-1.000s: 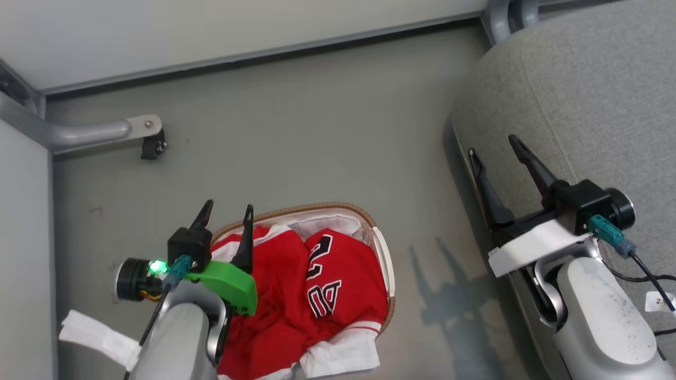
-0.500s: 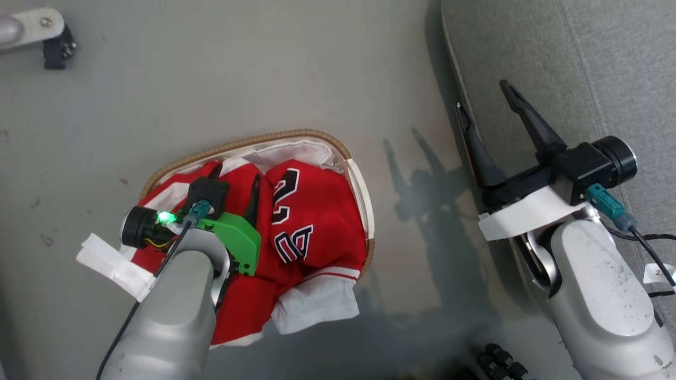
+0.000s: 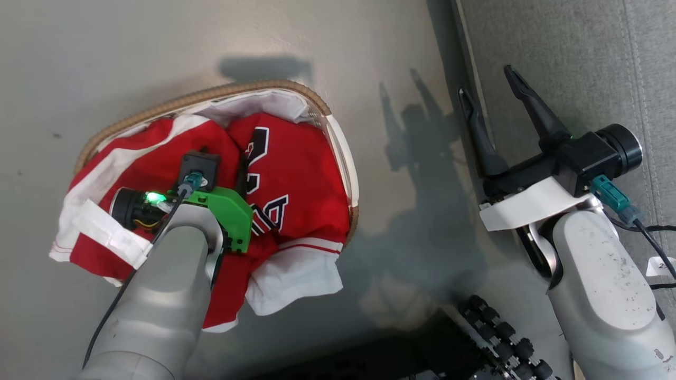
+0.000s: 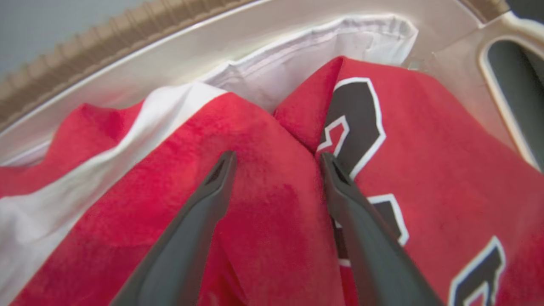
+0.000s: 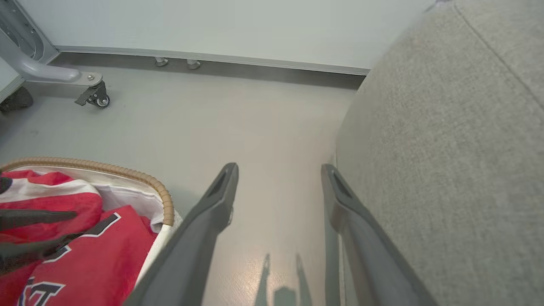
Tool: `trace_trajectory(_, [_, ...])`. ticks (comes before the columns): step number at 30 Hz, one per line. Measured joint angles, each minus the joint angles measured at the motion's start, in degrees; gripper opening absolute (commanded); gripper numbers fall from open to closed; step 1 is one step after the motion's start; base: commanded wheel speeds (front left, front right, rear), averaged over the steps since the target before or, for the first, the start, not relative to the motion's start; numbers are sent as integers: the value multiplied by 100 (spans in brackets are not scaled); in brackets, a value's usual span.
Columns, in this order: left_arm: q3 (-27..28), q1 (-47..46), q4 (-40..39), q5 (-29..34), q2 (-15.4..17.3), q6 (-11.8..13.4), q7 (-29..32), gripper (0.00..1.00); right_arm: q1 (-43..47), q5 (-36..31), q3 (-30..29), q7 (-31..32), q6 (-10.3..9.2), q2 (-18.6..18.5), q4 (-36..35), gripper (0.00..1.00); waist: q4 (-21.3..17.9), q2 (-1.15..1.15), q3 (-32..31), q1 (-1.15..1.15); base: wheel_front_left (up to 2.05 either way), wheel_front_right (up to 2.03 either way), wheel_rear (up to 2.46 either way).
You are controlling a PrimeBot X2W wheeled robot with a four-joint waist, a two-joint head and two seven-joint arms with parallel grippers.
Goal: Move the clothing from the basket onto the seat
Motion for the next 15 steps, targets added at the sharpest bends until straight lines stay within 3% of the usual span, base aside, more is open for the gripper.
trace_trajectory(9, [-233,-275,520,-178,1,521,0,100,2,-8,-32,0,0,70,26,100,-134,0,230,0,0,0,0])
trace_trajectory(10, [-243,-274,542,-200,2,527,0,79,1,-8,-30,0,0,80,26,100,-132,0,215,0,0,0,0])
trace_trajectory(11, [-282,-274,566,-203,3,550,0,22,1,-8,-24,0,1,92,31,100,-131,0,193,0,0,0,0])
trace_trajectory(12, [-296,-271,577,-207,2,572,0,0,-1,-7,-20,0,1,105,36,100,-130,0,166,0,0,0,0])
trace_trajectory(15, [-272,-232,555,-280,2,634,0,0,-19,-2,0,0,0,127,69,100,-127,0,62,0,0,0,0])
